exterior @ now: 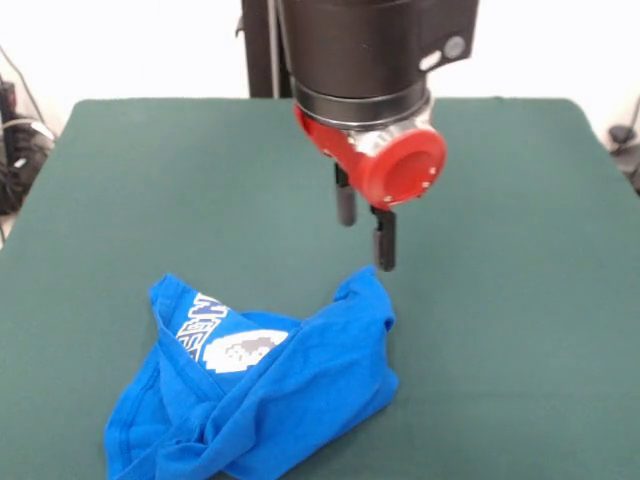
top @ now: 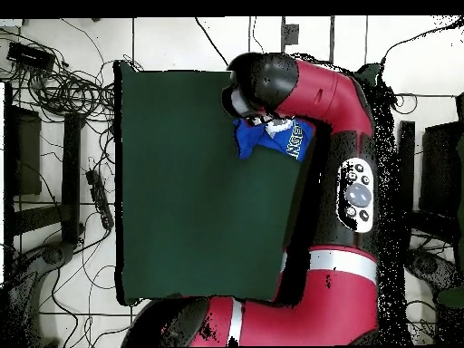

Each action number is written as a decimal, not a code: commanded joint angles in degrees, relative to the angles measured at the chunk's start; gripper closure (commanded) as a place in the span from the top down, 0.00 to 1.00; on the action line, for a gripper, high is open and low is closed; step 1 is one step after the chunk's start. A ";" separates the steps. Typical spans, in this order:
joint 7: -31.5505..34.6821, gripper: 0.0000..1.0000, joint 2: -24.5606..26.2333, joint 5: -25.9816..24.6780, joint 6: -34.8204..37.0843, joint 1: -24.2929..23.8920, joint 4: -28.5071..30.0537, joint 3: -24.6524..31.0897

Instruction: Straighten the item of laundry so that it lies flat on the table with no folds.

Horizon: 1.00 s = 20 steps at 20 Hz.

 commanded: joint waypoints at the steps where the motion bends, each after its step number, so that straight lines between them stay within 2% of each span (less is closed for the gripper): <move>1: 10.73 1.00 5.80 2.50 0.37 1.98 10.88 2.09; 6: 11.06 1.00 7.01 1.11 -6.27 2.67 11.71 0.96; 12: 12.39 1.00 8.53 0.01 -9.38 4.29 11.34 -1.57; 16: 11.27 1.00 9.82 0.66 -13.05 4.15 11.74 -1.11; 20: 11.42 1.00 10.75 1.66 -13.60 4.73 11.08 -0.98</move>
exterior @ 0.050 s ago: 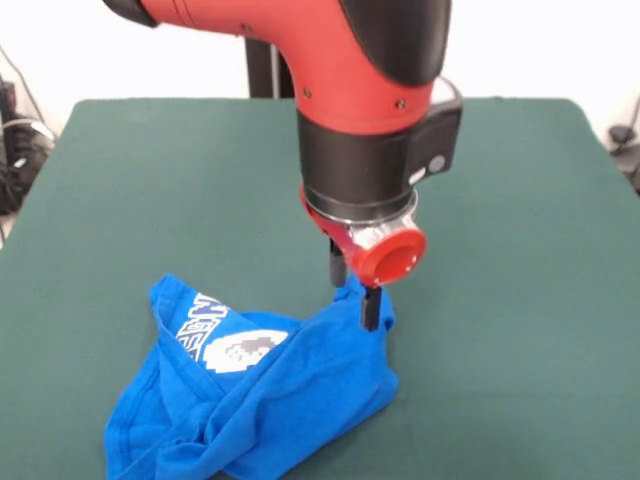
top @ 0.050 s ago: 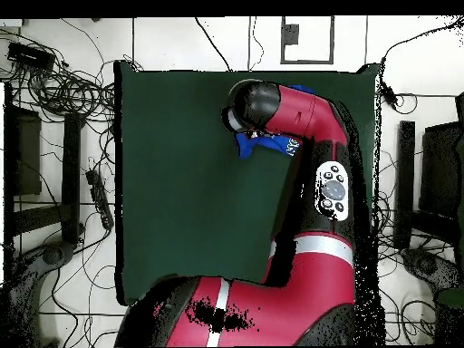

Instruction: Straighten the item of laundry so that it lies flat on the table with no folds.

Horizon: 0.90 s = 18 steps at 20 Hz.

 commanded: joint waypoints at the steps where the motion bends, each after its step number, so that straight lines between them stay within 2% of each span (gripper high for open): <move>1: 11.53 1.00 4.69 1.86 -3.74 3.08 8.45 2.33; 6: 11.72 1.00 3.94 3.07 -2.18 3.80 8.84 2.33; 12: 11.82 1.00 2.89 3.56 5.43 3.60 9.18 0.41; 18: 9.79 1.00 4.16 2.63 1.18 2.10 9.68 -0.68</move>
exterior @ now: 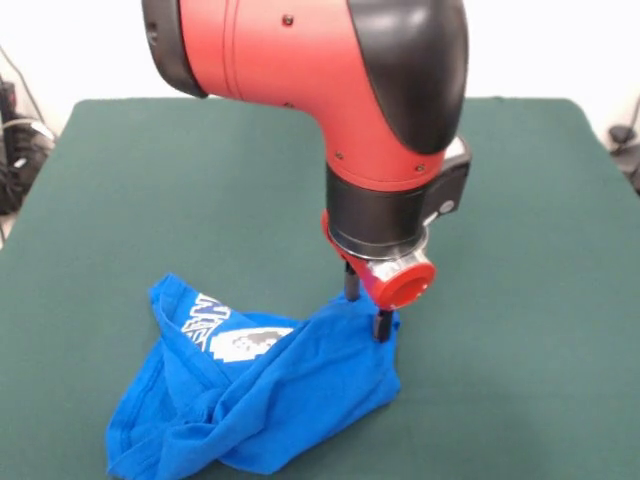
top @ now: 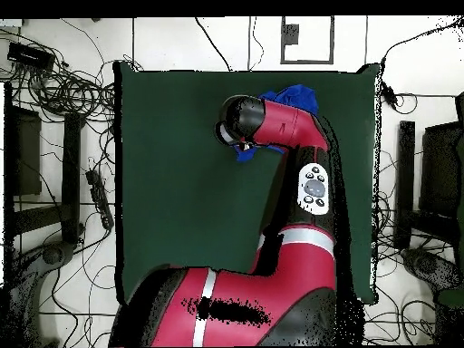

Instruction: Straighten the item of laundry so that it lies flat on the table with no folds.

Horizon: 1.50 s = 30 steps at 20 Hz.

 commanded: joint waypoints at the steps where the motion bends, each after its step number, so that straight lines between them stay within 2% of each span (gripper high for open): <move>1: 9.35 1.00 0.37 1.33 2.17 0.62 8.00 0.37; 4: 9.22 1.00 0.10 0.58 1.56 1.28 7.89 -0.74; 5: 9.37 0.00 -0.04 0.55 1.56 1.49 7.96 -1.00; 9: 8.40 0.00 -0.92 -0.08 2.54 2.21 7.81 -2.14; 17: 11.46 0.00 -3.39 1.81 -2.44 4.01 6.71 -3.01; 20: 9.89 0.00 -5.57 3.72 2.60 3.73 5.66 -1.43; 23: 6.02 0.00 -9.09 5.89 16.27 2.82 5.39 1.30; 26: 1.35 0.00 -10.05 4.87 16.39 1.95 3.75 1.97; 30: -1.36 0.00 -12.58 -0.34 22.60 2.86 -1.93 -3.19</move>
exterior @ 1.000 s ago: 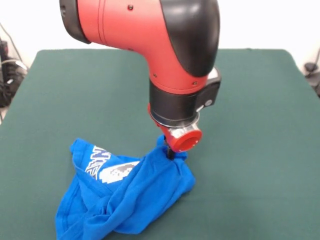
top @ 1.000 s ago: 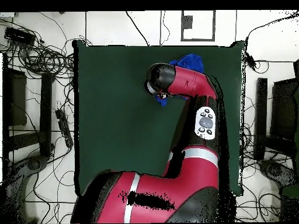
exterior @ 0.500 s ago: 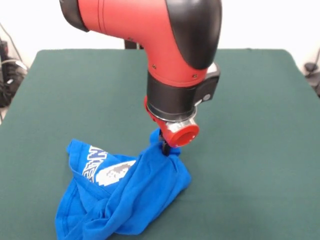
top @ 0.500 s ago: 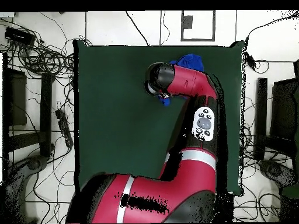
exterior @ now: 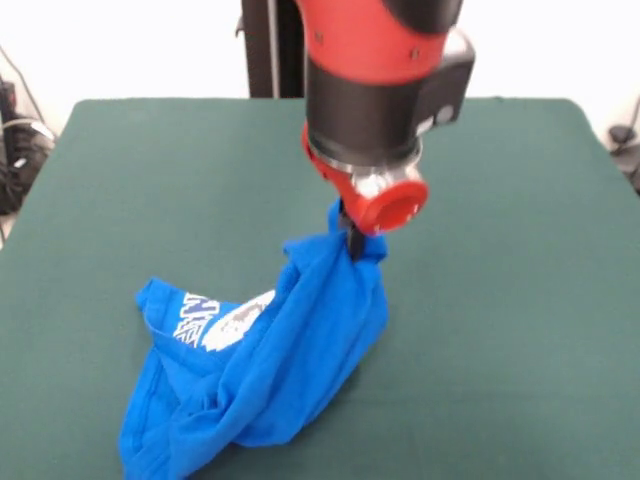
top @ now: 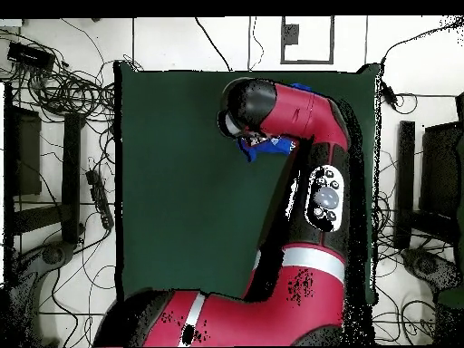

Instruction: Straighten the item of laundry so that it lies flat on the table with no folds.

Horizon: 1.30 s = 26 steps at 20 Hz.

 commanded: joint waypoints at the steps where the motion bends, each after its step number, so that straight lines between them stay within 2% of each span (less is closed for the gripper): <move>1: -1.85 0.00 -6.72 -2.78 14.78 1.69 -2.34 0.36; 3: -3.15 0.00 -8.82 -3.95 19.13 1.60 -2.84 -0.66; 10: -7.05 0.00 -15.24 -8.02 27.12 0.74 -1.94 -2.80; 14: -9.81 0.00 -18.41 -10.39 27.37 -0.64 -1.35 -2.48; 16: -10.41 0.00 -20.30 -9.73 27.15 -1.81 -1.41 -1.46; 19: -10.83 0.00 -23.56 -4.09 26.05 -5.13 1.31 3.33; 20: -12.18 0.00 -24.46 -3.81 27.07 -5.93 1.61 3.94; 23: -12.98 0.00 -26.08 -7.06 37.35 -5.77 -1.18 2.22; 26: -14.40 0.00 -27.36 -9.97 38.10 -5.74 -1.70 1.22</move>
